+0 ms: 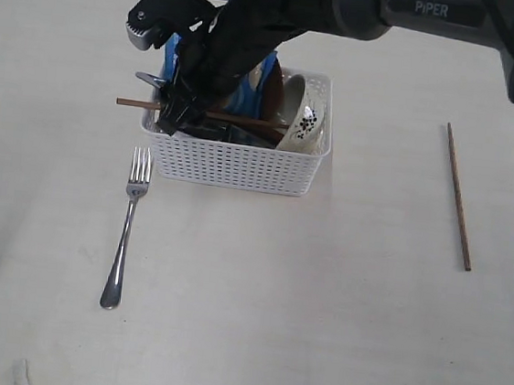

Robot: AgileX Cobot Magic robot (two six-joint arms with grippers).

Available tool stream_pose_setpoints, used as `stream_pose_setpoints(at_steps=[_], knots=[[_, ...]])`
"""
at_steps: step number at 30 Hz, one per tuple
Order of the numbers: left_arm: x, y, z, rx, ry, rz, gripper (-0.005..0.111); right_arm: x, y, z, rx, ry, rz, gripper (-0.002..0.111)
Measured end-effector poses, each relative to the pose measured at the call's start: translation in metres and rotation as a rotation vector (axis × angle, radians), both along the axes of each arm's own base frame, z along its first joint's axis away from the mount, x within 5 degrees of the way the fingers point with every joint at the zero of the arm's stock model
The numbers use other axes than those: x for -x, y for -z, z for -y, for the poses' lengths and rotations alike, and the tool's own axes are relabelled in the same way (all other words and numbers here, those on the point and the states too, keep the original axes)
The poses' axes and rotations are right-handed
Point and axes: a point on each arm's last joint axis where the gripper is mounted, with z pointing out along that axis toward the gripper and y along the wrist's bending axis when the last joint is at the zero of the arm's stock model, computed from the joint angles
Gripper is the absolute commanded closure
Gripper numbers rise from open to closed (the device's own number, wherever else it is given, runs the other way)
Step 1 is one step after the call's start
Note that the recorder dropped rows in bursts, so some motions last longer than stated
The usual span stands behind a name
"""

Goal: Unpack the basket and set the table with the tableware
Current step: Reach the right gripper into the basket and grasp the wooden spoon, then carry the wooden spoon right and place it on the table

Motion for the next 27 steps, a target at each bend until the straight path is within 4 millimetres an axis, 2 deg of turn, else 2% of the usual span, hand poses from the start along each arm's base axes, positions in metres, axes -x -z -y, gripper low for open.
stream_pose_setpoints(at_steps=[7, 9, 13, 14, 15, 16, 23, 27], knots=[[0.000, 0.000, 0.000, 0.000, 0.000, 0.000, 0.107, -0.005, 0.005, -0.004, -0.041, 0.031, 0.021, 0.046], [0.000, 0.000, 0.000, 0.000, 0.000, 0.000, 0.107, -0.005, 0.008, -0.004, -0.044, 0.036, 0.021, 0.050], [0.000, 0.000, 0.000, 0.000, 0.000, 0.000, 0.107, -0.007, 0.018, -0.006, -0.040, 0.041, 0.022, 0.073], [0.000, 0.000, 0.000, 0.000, 0.000, 0.000, 0.107, -0.008, 0.021, -0.007, -0.042, 0.044, 0.027, 0.087], [0.000, 0.000, 0.000, 0.000, 0.000, 0.000, 0.107, -0.009, 0.025, -0.007, -0.038, 0.045, 0.026, 0.094], [0.000, 0.000, 0.000, 0.000, 0.000, 0.000, 0.107, -0.009, 0.026, -0.007, -0.031, 0.037, 0.034, 0.107], [0.000, 0.000, 0.000, 0.000, 0.000, 0.000, 0.107, -0.011, 0.020, -0.007, -0.027, 0.016, 0.076, 0.109], [0.000, 0.000, 0.000, 0.000, 0.000, 0.000, 0.107, -0.006, -0.018, -0.004, -0.079, 0.021, 0.120, 0.109]])
